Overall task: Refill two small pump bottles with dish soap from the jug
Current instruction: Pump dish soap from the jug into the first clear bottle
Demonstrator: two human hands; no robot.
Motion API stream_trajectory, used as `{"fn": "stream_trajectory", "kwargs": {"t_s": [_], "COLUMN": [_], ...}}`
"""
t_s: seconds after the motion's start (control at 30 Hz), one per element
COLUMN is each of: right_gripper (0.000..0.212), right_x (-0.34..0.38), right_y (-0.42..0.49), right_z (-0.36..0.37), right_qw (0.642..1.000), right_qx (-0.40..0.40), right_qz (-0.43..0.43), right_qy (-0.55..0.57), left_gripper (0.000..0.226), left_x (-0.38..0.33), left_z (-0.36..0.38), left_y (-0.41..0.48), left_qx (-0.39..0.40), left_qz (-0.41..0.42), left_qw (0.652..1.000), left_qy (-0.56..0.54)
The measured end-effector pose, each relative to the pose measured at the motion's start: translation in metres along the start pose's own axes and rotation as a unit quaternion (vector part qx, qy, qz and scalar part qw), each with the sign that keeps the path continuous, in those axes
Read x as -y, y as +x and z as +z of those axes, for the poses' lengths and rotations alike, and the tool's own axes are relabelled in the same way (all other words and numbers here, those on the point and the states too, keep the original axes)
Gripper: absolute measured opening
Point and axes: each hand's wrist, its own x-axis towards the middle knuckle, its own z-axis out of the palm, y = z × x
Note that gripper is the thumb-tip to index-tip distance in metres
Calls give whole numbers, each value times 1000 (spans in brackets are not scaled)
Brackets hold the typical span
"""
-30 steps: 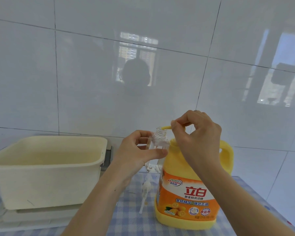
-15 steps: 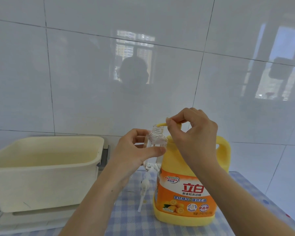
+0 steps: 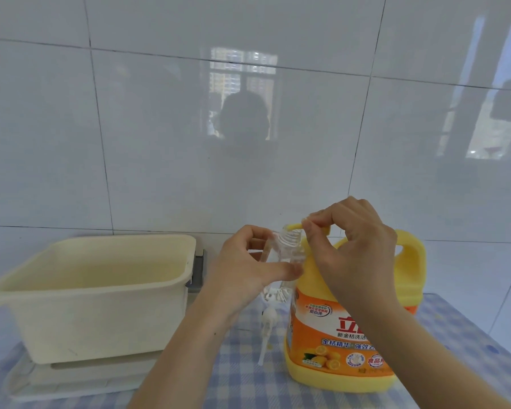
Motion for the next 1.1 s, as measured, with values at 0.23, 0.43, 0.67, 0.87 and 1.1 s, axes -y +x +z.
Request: {"fn": "stream_trajectory", "kwargs": {"t_s": [0.23,0.43,0.67,0.87,1.1], "right_gripper": [14,15,14,13,16], "right_x": [3,4,6,11,13], "right_y": [-4,-4,-4,3,21], "right_z": [1,1,0,-1,-7], "right_qw": [1000,1000,1000,998,995], "right_qx": [-9,-9,-12,-12,14], "right_qz": [-7,3,11,54,88], "right_qy": [-4,-3,-5,15,35], "left_gripper": [65,56,56,56,56], "left_x": [1,2,2,1,-2], "left_z": [-1,-2,-1,1,2], "left_y": [-1,1,2,1,0], "left_qx": [6,23,30,26,-6], "left_qz": [-7,-18,-14,-2,34], "left_qw": [1000,1000,999,1000,999], "left_qy": [5,10,10,-3,-18]}}
